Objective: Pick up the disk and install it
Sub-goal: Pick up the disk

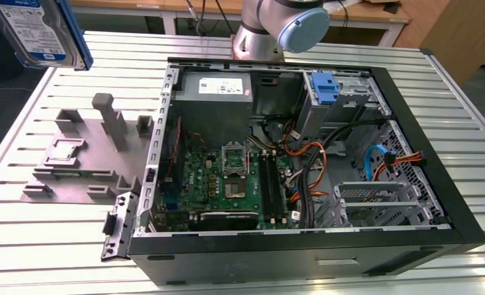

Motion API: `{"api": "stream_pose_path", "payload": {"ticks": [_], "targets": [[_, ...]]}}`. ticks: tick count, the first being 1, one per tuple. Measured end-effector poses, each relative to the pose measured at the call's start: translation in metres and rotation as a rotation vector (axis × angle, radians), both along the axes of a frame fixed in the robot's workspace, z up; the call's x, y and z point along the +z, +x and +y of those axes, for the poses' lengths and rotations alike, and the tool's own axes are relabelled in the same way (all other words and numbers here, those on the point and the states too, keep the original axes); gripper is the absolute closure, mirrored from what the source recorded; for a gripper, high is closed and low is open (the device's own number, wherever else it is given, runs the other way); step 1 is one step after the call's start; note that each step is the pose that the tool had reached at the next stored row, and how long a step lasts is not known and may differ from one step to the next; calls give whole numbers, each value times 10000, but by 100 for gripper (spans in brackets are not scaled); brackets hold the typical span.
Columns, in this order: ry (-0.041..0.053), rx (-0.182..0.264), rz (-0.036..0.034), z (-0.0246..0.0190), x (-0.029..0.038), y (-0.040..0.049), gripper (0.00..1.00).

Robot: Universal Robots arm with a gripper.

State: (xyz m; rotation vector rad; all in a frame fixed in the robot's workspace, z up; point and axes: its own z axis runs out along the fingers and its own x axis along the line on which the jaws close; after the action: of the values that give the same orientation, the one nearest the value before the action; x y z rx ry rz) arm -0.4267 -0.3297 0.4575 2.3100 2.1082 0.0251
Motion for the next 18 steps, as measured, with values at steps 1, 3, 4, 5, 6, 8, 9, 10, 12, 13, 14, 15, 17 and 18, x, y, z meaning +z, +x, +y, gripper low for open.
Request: {"api": "stream_pose_path", "payload": {"ticks": [1,3,4,5,6,8,9,10,12,13,14,15,17,18], "targets": [[0,0,0,0,0,0,63],[-1,0,2,0,3,0,63],[-1,0,1,-1,8,-2,63],[0,2,-5,-1,15,-5,63],[0,2,-6,-1,22,-5,63],[0,0,-6,0,34,-6,63],[0,0,-7,0,40,-6,63],[-1,0,-7,0,45,-6,63],[-2,0,-6,0,60,-5,63],[-1,0,-8,0,68,-6,63],[-2,0,-8,0,78,-6,63],[-2,0,-8,0,89,-6,63],[-2,0,-8,0,111,-6,63],[-2,0,-9,0,122,-6,63]]}}
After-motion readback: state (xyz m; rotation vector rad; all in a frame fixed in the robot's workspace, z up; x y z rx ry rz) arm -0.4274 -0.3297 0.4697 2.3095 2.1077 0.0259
